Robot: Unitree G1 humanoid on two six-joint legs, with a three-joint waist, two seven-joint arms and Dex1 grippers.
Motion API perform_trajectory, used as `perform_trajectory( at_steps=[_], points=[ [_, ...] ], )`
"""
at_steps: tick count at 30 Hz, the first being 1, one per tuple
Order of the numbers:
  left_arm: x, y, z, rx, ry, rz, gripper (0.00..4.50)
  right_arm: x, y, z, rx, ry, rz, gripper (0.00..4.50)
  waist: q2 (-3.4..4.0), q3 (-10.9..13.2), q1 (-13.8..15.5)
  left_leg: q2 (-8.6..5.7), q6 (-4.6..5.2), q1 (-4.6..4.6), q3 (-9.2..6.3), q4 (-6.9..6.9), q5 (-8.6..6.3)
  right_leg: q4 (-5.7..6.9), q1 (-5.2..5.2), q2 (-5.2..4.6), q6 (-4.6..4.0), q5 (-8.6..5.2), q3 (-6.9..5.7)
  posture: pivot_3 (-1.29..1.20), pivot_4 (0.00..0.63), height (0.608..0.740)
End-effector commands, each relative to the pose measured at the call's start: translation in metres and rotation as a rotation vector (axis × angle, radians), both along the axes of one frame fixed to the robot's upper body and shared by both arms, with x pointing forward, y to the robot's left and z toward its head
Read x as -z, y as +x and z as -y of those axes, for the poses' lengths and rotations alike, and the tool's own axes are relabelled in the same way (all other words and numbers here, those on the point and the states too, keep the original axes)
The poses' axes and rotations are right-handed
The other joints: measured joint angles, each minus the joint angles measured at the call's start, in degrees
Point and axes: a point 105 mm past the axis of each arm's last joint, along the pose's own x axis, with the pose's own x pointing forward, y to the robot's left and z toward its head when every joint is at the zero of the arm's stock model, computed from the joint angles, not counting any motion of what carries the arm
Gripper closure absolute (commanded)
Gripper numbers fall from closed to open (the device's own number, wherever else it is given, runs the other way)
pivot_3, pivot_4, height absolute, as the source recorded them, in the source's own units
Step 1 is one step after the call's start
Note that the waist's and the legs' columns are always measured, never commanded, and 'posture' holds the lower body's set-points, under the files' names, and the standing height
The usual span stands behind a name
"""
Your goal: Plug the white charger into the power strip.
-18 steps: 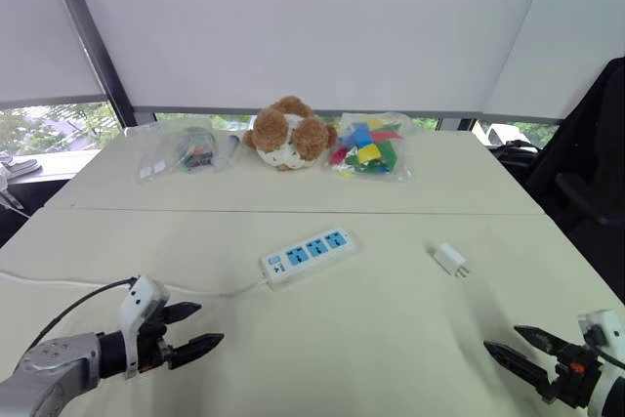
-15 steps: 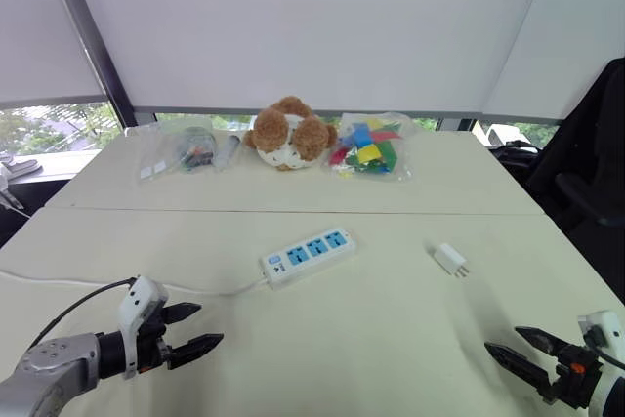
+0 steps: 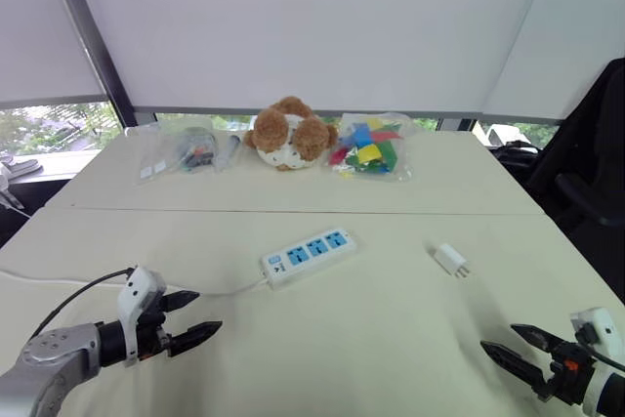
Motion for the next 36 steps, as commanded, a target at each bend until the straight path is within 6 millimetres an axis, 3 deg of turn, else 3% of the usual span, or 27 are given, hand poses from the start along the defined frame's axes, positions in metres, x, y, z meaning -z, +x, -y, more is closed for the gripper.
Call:
perform_trajectory(
  at_steps=[1,5,8,14,17,22,31,36],
  points=[
    [-0.010,0.008,-0.002,-0.001,0.029,0.060,0.03,-0.007,0.004,0.002,-0.007,-0.020,0.029,0.00,0.00,0.00,-0.02,0.00,0.00,0.00,0.00,0.00,0.00,0.00,0.00,0.00,0.00,0.00,0.00,0.00,0.150,0.739],
    [-0.018,0.021,0.000,0.024,0.060,0.103,0.03,-0.013,0.007,0.001,-0.037,-0.049,0.026,0.00,0.00,-0.01,0.09,-0.01,0.00,0.01,-0.01,0.02,0.00,0.00,0.03,0.02,0.01,0.00,0.00,0.00,0.150,0.739],
    [-0.031,0.034,0.013,0.118,0.055,0.125,0.03,-0.027,0.014,-0.007,-0.087,-0.059,0.034,0.00,-0.01,0.00,0.10,-0.02,0.00,0.00,-0.01,0.06,0.00,0.01,0.05,0.02,0.02,0.01,-0.01,0.00,0.150,0.739],
    [-0.031,0.067,0.052,0.329,0.094,0.177,0.03,-0.052,0.022,-0.043,-0.245,-0.031,-0.001,0.00,0.02,-0.02,0.10,-0.03,0.01,0.01,-0.04,0.08,0.01,0.03,0.07,0.08,0.18,0.12,-0.01,0.00,0.150,0.739],
    [-0.025,0.086,0.074,0.402,0.097,0.210,0.03,-0.066,0.029,-0.061,-0.302,-0.062,0.011,0.00,-0.01,0.00,0.10,-0.03,0.01,-0.05,-0.07,0.09,0.01,0.03,0.04,0.10,0.35,0.21,-0.01,0.00,0.150,0.739],
    [-0.012,0.103,0.093,0.428,0.085,0.224,0.03,-0.082,0.032,-0.078,-0.351,-0.079,0.040,0.00,-0.03,0.01,0.04,-0.03,0.03,-0.09,-0.13,0.09,0.01,0.04,0.01,0.13,0.54,0.31,-0.02,0.00,0.150,0.739],
    [0.012,0.107,0.103,0.429,0.080,0.211,0.03,-0.083,0.022,-0.086,-0.353,-0.095,0.012,0.00,-0.04,0.01,0.14,-0.03,0.04,-0.21,-0.18,0.12,0.00,0.04,-0.04,0.12,0.59,0.33,-0.08,0.00,0.150,0.739],
    [0.015,0.110,0.108,0.406,0.040,0.223,1.48,-0.080,0.021,-0.085,-0.343,-0.092,0.006,0.00,-0.03,0.00,0.30,-0.04,0.04,-0.15,-0.18,0.32,0.00,0.23,0.04,0.10,0.60,0.34,-0.09,0.00,0.150,0.739]
  ],
)
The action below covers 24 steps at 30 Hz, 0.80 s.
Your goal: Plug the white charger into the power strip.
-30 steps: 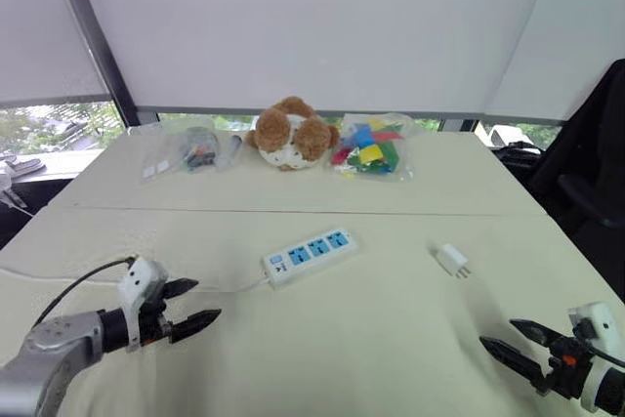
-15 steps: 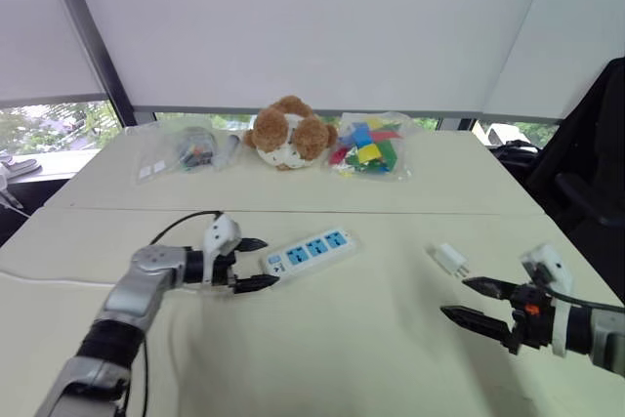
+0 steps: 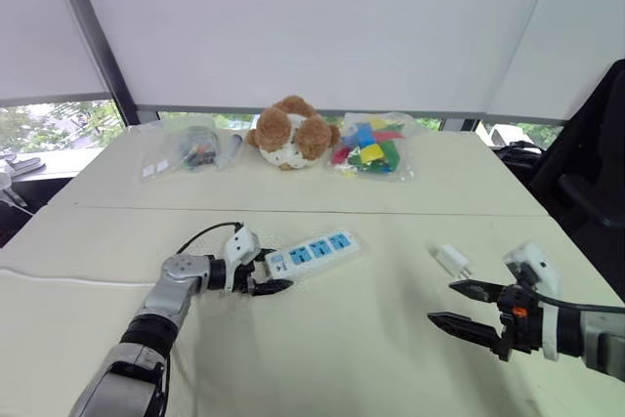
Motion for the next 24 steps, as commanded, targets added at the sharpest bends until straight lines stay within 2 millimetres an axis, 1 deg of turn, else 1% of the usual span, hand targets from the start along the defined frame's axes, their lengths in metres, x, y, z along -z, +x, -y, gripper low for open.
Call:
perform_trajectory(
  at_steps=[1,4,6,9,12,14,15,17,19,20,22,24],
  points=[
    [-0.004,0.003,0.006,-0.001,-0.029,0.021,1.46,-0.009,-0.002,-0.002,-0.009,-0.009,0.043,0.00,0.00,0.00,0.08,0.00,0.00,-0.01,-0.01,0.08,0.00,0.08,0.00,0.00,0.00,0.00,0.00,0.00,0.150,0.739],
    [-0.004,0.004,0.009,0.012,-0.032,0.024,1.46,-0.008,-0.002,-0.001,-0.006,-0.013,0.037,0.00,0.00,0.00,0.10,0.00,0.02,-0.04,-0.02,0.38,-0.01,0.28,0.01,-0.01,-0.02,-0.02,0.00,0.00,0.150,0.739],
    [-0.004,0.001,0.012,0.053,-0.011,0.025,1.46,-0.006,-0.001,0.004,0.017,-0.048,0.038,0.00,0.00,0.00,0.13,0.00,0.02,-0.09,-0.02,0.48,-0.02,0.32,0.01,-0.01,-0.03,-0.02,0.00,0.00,0.150,0.739],
    [-0.004,-0.008,0.013,0.175,0.085,0.040,1.46,-0.002,-0.002,0.017,0.063,-0.120,-0.016,0.00,0.00,0.00,0.22,-0.01,0.02,-0.17,-0.02,0.52,-0.02,0.33,-0.03,-0.02,-0.02,-0.02,0.00,0.00,0.150,0.739],
    [-0.005,-0.017,0.012,0.302,0.174,0.045,1.46,-0.011,-0.002,0.034,0.100,-0.153,-0.037,0.00,-0.01,0.00,0.18,-0.01,0.03,-0.36,-0.03,0.56,-0.02,0.32,-0.21,-0.02,-0.02,-0.02,0.00,0.00,0.150,0.739],
    [-0.002,-0.024,0.013,0.389,0.237,0.047,1.46,-0.025,0.001,0.044,0.118,-0.140,-0.043,0.00,0.00,0.00,0.14,-0.01,0.03,-0.46,-0.06,0.60,-0.02,0.33,-0.27,-0.01,-0.01,-0.01,-0.03,0.00,0.150,0.739],
    [0.000,-0.027,0.014,0.429,0.264,0.043,1.46,-0.031,0.004,0.052,0.130,-0.176,-0.056,0.00,0.02,-0.01,0.06,-0.01,0.03,-0.48,-0.07,0.60,-0.02,0.32,-0.28,-0.01,-0.01,-0.01,-0.03,0.00,0.150,0.739],
    [0.003,-0.033,0.018,0.484,0.294,0.036,1.46,-0.042,0.013,0.073,0.173,-0.281,-0.105,0.00,0.05,-0.01,-0.08,-0.01,0.05,-0.49,-0.04,0.63,-0.03,0.33,-0.30,-0.03,-0.02,-0.01,-0.02,0.00,0.150,0.739],
    [0.005,-0.035,0.024,0.505,0.288,0.026,1.46,-0.055,0.024,0.088,0.197,-0.349,-0.134,0.00,0.08,-0.01,-0.20,-0.01,0.06,-0.48,-0.03,0.64,-0.04,0.34,-0.32,-0.04,-0.03,-0.02,-0.02,0.00,0.150,0.739],
    [0.007,-0.036,0.027,0.507,0.284,0.024,1.46,-0.061,0.029,0.089,0.186,-0.365,-0.135,0.00,0.07,-0.01,-0.16,0.00,0.07,-0.51,-0.02,0.61,-0.04,0.33,-0.37,-0.05,-0.08,-0.04,-0.02,0.00,0.150,0.739],
    [0.012,-0.040,0.032,0.516,0.284,0.017,1.46,-0.066,0.040,0.092,0.151,-0.408,-0.169,0.00,0.09,-0.01,-0.18,0.01,0.09,-0.54,-0.03,0.62,-0.05,0.33,-0.41,-0.05,-0.12,-0.07,-0.03,0.00,0.150,0.739],
    [0.018,-0.044,0.036,0.522,0.284,0.015,1.46,-0.067,0.059,0.097,0.153,-0.413,-0.194,0.00,0.08,-0.01,-0.22,0.02,0.10,-0.67,-0.06,0.62,-0.06,0.30,-0.49,-0.05,-0.12,-0.07,-0.06,0.00,0.150,0.739]
  ],
)
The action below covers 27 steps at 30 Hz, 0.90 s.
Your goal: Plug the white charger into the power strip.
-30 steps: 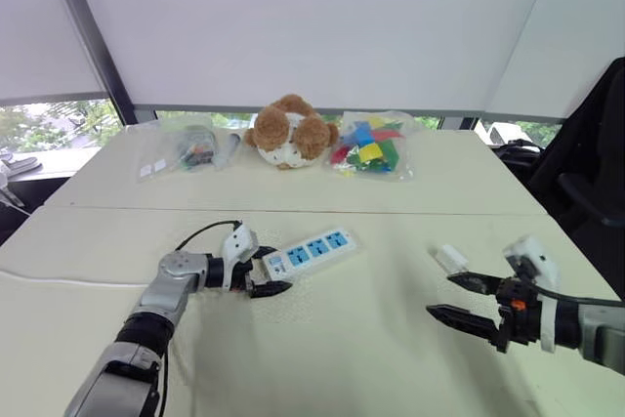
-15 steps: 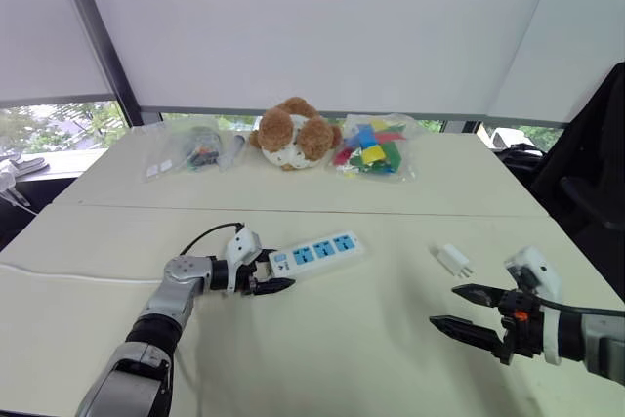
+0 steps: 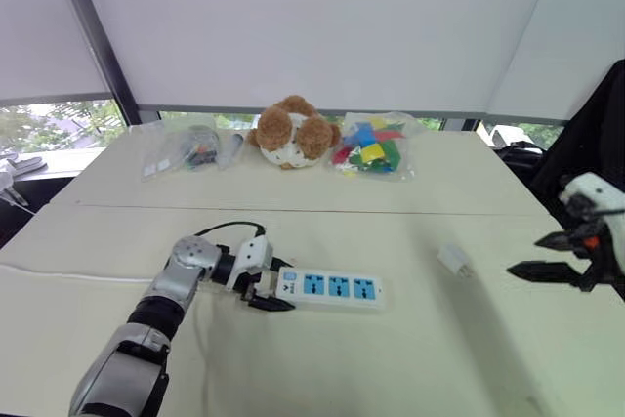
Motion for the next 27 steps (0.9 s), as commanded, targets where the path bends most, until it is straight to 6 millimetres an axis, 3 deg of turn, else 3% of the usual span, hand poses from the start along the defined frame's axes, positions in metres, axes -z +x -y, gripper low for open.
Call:
perform_trajectory(
  at_steps=[1,6,11,18,27],
  points=[
    [0.025,-0.020,0.015,0.099,0.084,-0.032,1.46,0.010,0.027,0.010,0.006,-0.025,-0.098,0.00,0.01,-0.01,-0.28,0.00,0.01,-0.02,0.01,0.05,-0.01,0.00,-0.04,0.01,0.07,0.04,0.02,0.00,0.150,0.739],
    [0.028,-0.024,0.022,0.058,0.035,-0.022,1.46,0.016,0.076,0.009,-0.014,-0.102,-0.257,0.00,0.27,-0.02,0.23,-0.10,0.00,-0.18,0.07,0.13,0.00,0.00,-0.15,-0.06,0.11,0.04,0.06,0.00,0.150,0.739],
    [0.031,-0.027,0.023,-0.006,0.004,-0.028,1.46,0.027,0.096,0.000,-0.032,-0.179,-0.378,0.00,0.69,-0.09,1.52,-0.14,0.01,-0.25,0.10,0.07,-0.01,0.16,-0.30,-0.07,0.18,0.04,0.06,0.00,0.150,0.739],
    [0.038,-0.037,0.011,-0.107,-0.014,-0.046,1.46,0.046,0.107,-0.016,-0.062,-0.251,-0.435,0.00,0.95,-0.13,1.09,-0.14,0.00,-0.23,0.14,0.11,0.00,0.24,-0.29,-0.07,0.18,0.04,0.06,0.00,0.150,0.739],
    [0.041,-0.044,0.010,-0.184,-0.038,-0.059,1.46,0.059,0.116,-0.031,-0.095,-0.292,-0.425,0.00,1.27,-0.26,0.55,-0.11,-0.02,-0.06,0.13,0.11,0.01,0.48,-0.29,-0.02,0.18,0.04,0.06,0.00,0.150,0.739]
  ],
)
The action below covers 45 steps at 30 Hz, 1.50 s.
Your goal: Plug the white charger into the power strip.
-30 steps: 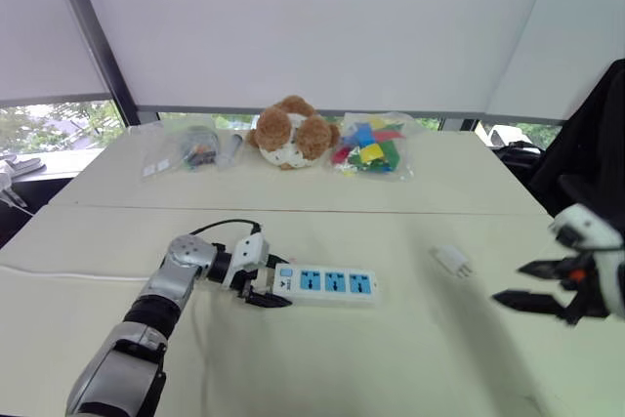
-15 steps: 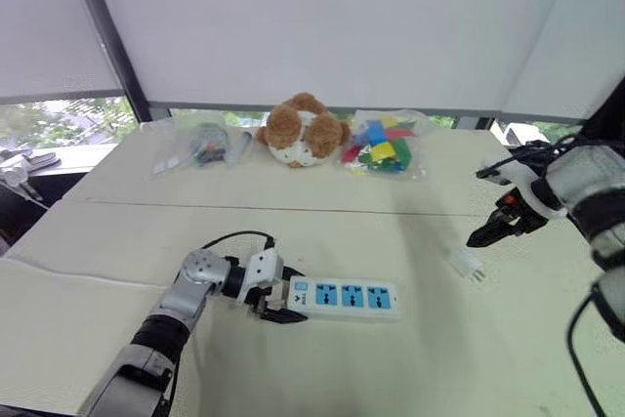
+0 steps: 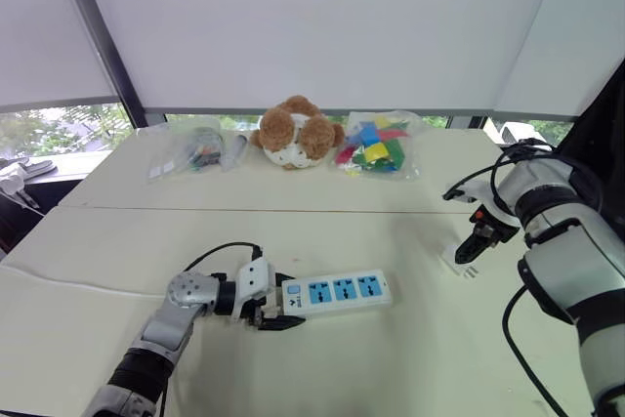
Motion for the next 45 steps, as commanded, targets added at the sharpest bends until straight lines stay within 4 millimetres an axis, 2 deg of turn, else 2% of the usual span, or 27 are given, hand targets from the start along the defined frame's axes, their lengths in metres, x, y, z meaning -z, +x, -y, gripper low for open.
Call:
perform_trajectory(
  at_steps=[1,5,6,8,13,14,19,30,39,45],
  points=[
    [0.027,-0.017,0.006,0.025,0.050,-0.096,1.46,-0.005,0.008,-0.009,-0.018,0.001,0.044,0.00,0.02,-0.01,-0.05,0.00,0.00,0.00,0.00,0.00,0.00,0.00,0.00,0.00,0.00,0.00,0.00,0.00,0.150,0.739],
    [0.028,-0.020,0.006,-0.005,0.039,-0.090,1.46,0.006,0.012,-0.016,-0.022,-0.003,0.050,0.00,0.02,-0.01,0.05,0.00,0.00,0.00,0.00,0.00,0.00,-0.01,0.02,-0.01,0.00,0.00,0.00,0.00,0.150,0.739],
    [0.028,-0.021,0.006,-0.010,0.040,-0.088,1.46,0.008,0.012,-0.015,-0.021,-0.012,0.056,0.26,0.02,-0.01,0.11,0.00,-0.01,0.00,0.00,0.00,0.00,-0.01,0.02,-0.01,0.00,0.00,0.00,0.00,0.150,0.739],
    [0.030,-0.023,0.004,-0.022,0.043,-0.084,1.46,0.013,0.013,-0.016,-0.016,-0.013,0.056,0.84,0.02,-0.01,0.14,0.00,-0.01,0.00,0.00,0.00,0.00,-0.01,0.03,-0.01,0.00,0.00,0.00,0.00,0.150,0.739],
    [0.029,-0.025,0.001,-0.050,0.037,-0.079,1.46,0.022,0.012,-0.010,-0.009,-0.052,0.052,3.55,0.03,-0.02,-0.06,0.00,0.00,0.00,0.00,-0.01,0.00,-0.01,0.02,-0.01,0.00,0.00,0.00,0.00,0.150,0.739],
    [0.029,-0.025,0.001,-0.054,0.037,-0.078,1.46,0.022,0.012,-0.010,-0.009,-0.052,0.056,3.74,0.03,-0.02,-0.08,0.00,-0.01,0.02,0.00,-0.01,0.00,-0.01,0.05,0.00,0.00,0.00,0.00,0.00,0.150,0.739],
    [0.029,-0.023,0.000,-0.065,0.037,-0.076,1.46,0.021,0.012,-0.012,-0.020,-0.041,0.053,3.74,0.03,-0.02,-0.54,0.00,-0.01,0.03,-0.01,-0.01,0.00,-0.02,0.07,-0.01,0.00,0.00,0.00,0.00,0.150,0.739],
    [0.033,-0.015,0.011,-0.035,0.028,-0.084,1.46,0.013,-0.009,-0.026,-0.115,0.077,-0.142,3.74,0.10,-0.04,-0.29,-0.03,-0.02,0.21,-0.03,0.06,0.01,-0.06,0.38,-0.02,0.00,0.00,0.00,0.00,0.150,0.739],
    [0.032,-0.003,0.014,-0.016,0.025,-0.074,1.46,0.040,-0.016,-0.029,-0.201,0.072,-0.204,3.74,0.11,-0.06,0.72,-0.08,-0.03,0.63,-0.05,0.10,0.01,-0.17,0.90,-0.04,0.00,0.00,0.01,0.00,0.150,0.739],
    [0.027,-0.003,0.002,0.073,0.104,-0.039,1.46,0.050,-0.022,-0.032,-0.266,0.050,-0.159,3.74,-0.24,-0.29,0.49,-0.07,-0.03,0.90,-0.11,0.08,0.01,-0.16,1.14,-0.01,0.00,-0.01,0.01,0.00,0.150,0.739]
  ],
)
